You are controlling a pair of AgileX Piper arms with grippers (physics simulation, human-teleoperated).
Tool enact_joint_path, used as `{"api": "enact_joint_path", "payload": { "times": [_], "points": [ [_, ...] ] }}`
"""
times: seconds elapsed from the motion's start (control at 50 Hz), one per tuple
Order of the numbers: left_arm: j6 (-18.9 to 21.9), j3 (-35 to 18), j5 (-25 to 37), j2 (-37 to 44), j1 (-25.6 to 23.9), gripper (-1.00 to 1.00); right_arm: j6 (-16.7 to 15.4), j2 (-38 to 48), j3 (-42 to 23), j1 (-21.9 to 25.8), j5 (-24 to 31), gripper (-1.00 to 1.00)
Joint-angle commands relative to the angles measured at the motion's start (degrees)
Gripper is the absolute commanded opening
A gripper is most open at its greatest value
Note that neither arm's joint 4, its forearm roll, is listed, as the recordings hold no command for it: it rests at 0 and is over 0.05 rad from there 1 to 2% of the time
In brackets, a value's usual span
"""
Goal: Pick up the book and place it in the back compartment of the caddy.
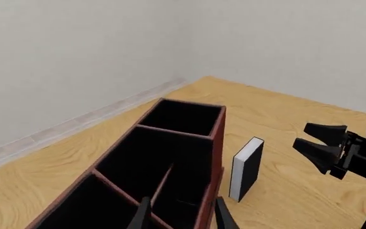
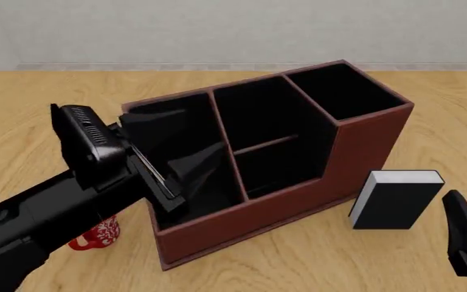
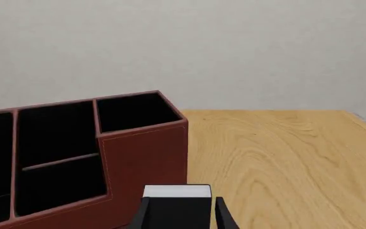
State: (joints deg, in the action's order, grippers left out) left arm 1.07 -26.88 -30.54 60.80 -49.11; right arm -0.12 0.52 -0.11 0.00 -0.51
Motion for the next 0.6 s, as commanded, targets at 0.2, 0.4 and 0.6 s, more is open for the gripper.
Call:
{"api": "enact_joint_path", "payload": {
  "times": [0.2, 0.4, 0.6],
  "points": [
    [0.3, -6.6, -1.5, 8.7, -4.9, 1.0, 0.0, 0.0, 0.0, 0.0, 0.0, 1.0],
    [-1.5, -12.0, 1.1, 12.7, -7.4, 1.0, 0.0, 0.0, 0.0, 0.0, 0.0, 1.0],
    [-1.8, -16.4, 1.9, 16.3, -10.5, 1.0, 0.0, -0.1, 0.0, 0.0, 0.1, 1.0]
  ]
}}
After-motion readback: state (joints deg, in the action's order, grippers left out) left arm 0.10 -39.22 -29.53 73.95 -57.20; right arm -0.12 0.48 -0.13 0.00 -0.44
